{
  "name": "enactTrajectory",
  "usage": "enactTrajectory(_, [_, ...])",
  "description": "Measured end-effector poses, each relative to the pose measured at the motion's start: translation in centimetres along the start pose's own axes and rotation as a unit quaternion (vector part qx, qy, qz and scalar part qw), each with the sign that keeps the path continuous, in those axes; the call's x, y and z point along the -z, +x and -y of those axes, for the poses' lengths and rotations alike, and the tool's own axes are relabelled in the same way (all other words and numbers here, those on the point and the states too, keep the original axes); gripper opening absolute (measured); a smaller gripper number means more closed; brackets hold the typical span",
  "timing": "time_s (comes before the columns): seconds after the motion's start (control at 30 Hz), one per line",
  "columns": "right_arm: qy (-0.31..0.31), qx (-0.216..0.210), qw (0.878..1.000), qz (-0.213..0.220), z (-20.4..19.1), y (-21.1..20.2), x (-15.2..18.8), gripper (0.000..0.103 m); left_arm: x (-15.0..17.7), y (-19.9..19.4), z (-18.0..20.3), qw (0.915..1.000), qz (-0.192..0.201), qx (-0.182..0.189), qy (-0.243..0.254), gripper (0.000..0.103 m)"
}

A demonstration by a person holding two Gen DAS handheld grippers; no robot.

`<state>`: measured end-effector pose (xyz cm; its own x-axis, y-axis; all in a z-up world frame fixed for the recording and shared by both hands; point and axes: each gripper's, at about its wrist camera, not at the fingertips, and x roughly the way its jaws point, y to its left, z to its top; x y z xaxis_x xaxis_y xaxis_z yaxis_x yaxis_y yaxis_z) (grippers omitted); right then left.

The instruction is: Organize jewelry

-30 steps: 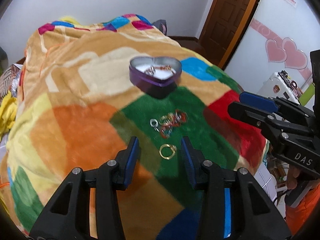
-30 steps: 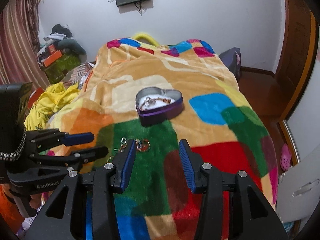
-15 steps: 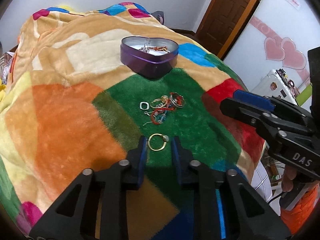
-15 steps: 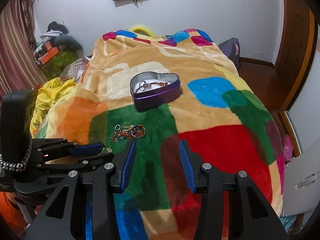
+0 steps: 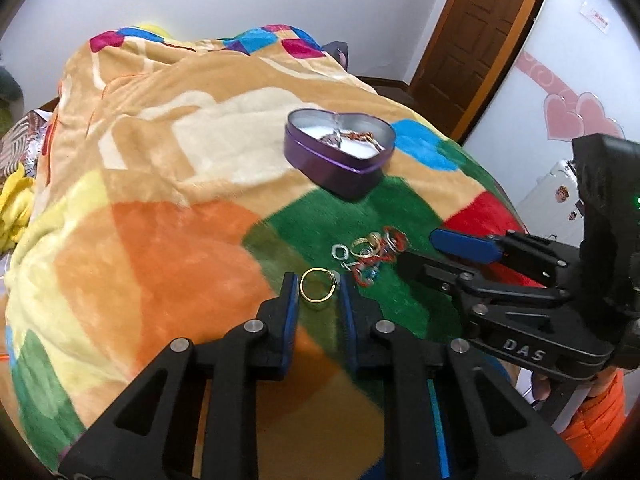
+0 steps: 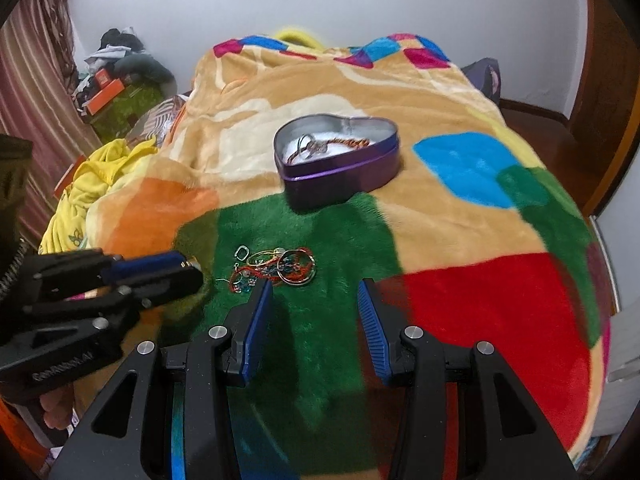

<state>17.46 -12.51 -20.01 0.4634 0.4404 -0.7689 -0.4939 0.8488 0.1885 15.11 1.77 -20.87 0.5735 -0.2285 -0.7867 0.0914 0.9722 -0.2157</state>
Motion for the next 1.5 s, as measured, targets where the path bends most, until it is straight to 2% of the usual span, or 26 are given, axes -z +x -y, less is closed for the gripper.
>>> enactTrajectory(0.2, [-0.002, -0.003, 1.000, 0.001, -0.2, 0.5, -0.5, 0.034, -0.3, 0.4, -0.5, 1.0000, 0.002, -0.004, -0.006, 0.020])
enactTrajectory(0.37, [-0.013, -0.014, 1.000, -0.004, -0.3, 0.7, -0.6, 0.020, -0.4, 0.4, -0.3, 1.0000, 0.003, -0.003, -0.005, 0.020])
enactTrajectory(0.63, [-0.015, -0.011, 1.000, 0.016, -0.4, -0.4, -1.0, 0.020, -1.5, -0.5, 0.2, 0.9998, 0.021, -0.003, 0.001, 0.020])
enactTrajectory(1.07, [-0.003, 0.003, 0.996, 0.086, 0.2, -4.3, -3.4, 0.020, -4.1, -2.9, 1.5, 0.9976, 0.067, -0.002, 0.015, 0.020])
enactTrajectory(1.5, [-0.001, 0.007, 0.990, 0.138, 0.5, -6.0, -6.3, 0.020, -7.4, -3.5, 1.3, 0.9948, 0.101, 0.000, 0.015, 0.020])
